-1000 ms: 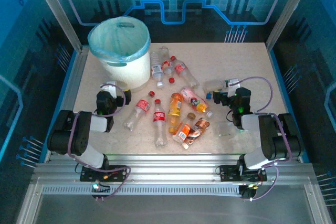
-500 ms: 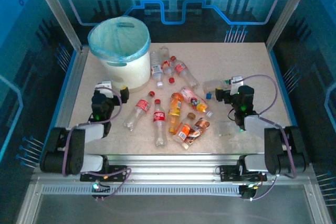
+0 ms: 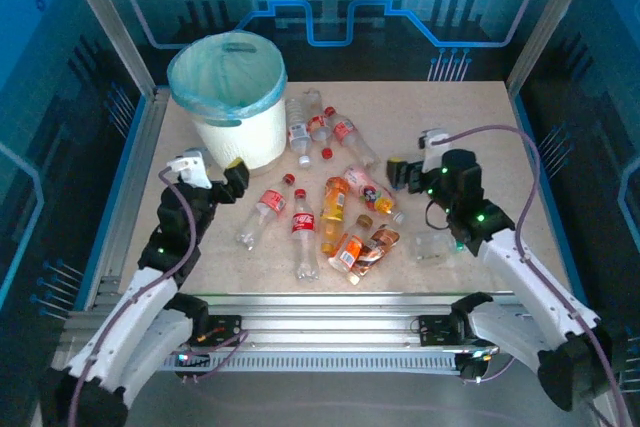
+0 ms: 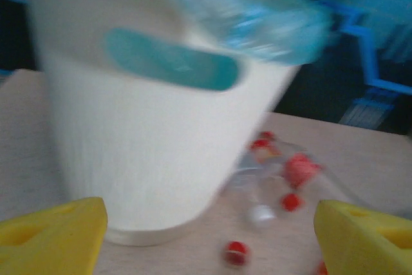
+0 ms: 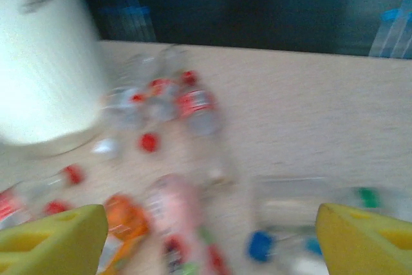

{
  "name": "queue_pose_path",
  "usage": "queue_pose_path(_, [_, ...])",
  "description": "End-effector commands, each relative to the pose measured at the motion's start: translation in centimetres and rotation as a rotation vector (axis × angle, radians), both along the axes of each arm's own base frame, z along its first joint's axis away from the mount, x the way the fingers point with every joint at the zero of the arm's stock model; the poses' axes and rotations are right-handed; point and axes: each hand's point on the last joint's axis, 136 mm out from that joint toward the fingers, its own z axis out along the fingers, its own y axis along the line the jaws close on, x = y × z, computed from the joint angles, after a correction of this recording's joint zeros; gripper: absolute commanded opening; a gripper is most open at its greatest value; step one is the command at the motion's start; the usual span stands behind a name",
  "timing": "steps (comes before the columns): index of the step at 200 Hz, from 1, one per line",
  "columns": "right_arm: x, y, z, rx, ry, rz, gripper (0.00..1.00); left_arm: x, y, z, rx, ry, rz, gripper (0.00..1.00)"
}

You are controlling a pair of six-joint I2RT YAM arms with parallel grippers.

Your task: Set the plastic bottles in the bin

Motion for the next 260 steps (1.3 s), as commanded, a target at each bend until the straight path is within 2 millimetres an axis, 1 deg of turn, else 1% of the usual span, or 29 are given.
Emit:
queue_pose_path(1, [-4.3, 3.8, -1.4, 0.055, 0.160, 0.090, 0.81, -2.2, -1.3, -0.7, 0.001, 0.145, -0.028, 0.82])
queue_pose_path(9, [-5.5, 5.6, -1.4, 0.059, 0.182, 0.136, 0.81, -2.7, -2.1, -0.3, 0.002, 0.165, -0.064, 0.81])
queue_pose_path(20, [-7.2, 7.9, -1.5, 0.050, 0.222, 0.206, 0.81, -3.5, -3.3, -0.4, 0.007, 0.204, -0.117, 0.81])
queue_pose_path(27, [-8.3, 9.5, -1.9, 0.034, 0.259, 0.261, 0.82, -3.9, -4.1, -0.4, 0.012, 0.224, -0.164, 0.81])
queue_pose_path(31, [-9.2, 10.3, -2.5, 0.018, 0.287, 0.298, 0.82, -4.1, -4.6, -0.4, 0.014, 0.234, -0.191, 0.81])
queue_pose_path(33, [-9.4, 10.8, -1.9, 0.022, 0.286, 0.315, 0.83, -4.2, -4.8, -0.5, 0.016, 0.241, -0.205, 0.81])
queue_pose_path(40, [-10.4, 12.0, -2.1, 0.007, 0.319, 0.355, 0.84, -4.5, -5.5, -0.5, 0.020, 0.261, -0.244, 0.81])
queue_pose_path(65, [-13.1, 15.7, -3.7, -0.070, 0.394, 0.445, 0.86, -4.8, -6.9, -1.7, 0.066, 0.349, -0.331, 0.82])
queue_pose_path(85, [-14.2, 17.6, -5.6, -0.160, 0.455, 0.454, 0.87, -4.9, -7.3, -2.7, 0.090, 0.416, -0.354, 0.84])
queue_pose_path(91, [-14.4, 18.1, -5.9, -0.188, 0.466, 0.451, 0.87, -5.0, -7.4, -2.9, 0.092, 0.427, -0.363, 0.85])
queue_pose_path(113, [-15.1, 19.2, -7.1, -0.304, 0.471, 0.431, 0.88, -5.4, -7.4, -4.2, 0.076, 0.458, -0.368, 0.87])
queue_pose_path(123, [-15.4, 19.7, -8.0, -0.347, 0.465, 0.430, 0.88, -5.6, -7.3, -4.8, 0.064, 0.468, -0.356, 0.87])
queue_pose_path(142, [-16.0, 20.6, -9.8, -0.373, 0.502, 0.428, 0.88, -5.8, -7.0, -5.7, 0.043, 0.479, -0.337, 0.88])
queue_pose_path(168, [-16.4, 21.1, -12.2, -0.403, 0.576, 0.418, 0.86, -6.0, -6.6, -6.7, 0.047, 0.504, -0.317, 0.89])
queue_pose_path(196, [-16.3, 21.6, -14.2, -0.439, 0.610, 0.406, 0.85, -6.1, -6.2, -6.8, 0.059, 0.510, -0.300, 0.90])
queue_pose_path(225, [-15.8, 21.9, -15.9, -0.482, 0.663, 0.382, 0.86, -6.2, -5.8, -6.7, 0.061, 0.501, -0.283, 0.91])
queue_pose_path(260, [-15.2, 22.4, -17.5, -0.510, 0.720, 0.375, 0.87, -6.3, -5.5, -6.9, 0.054, 0.496, -0.269, 0.91])
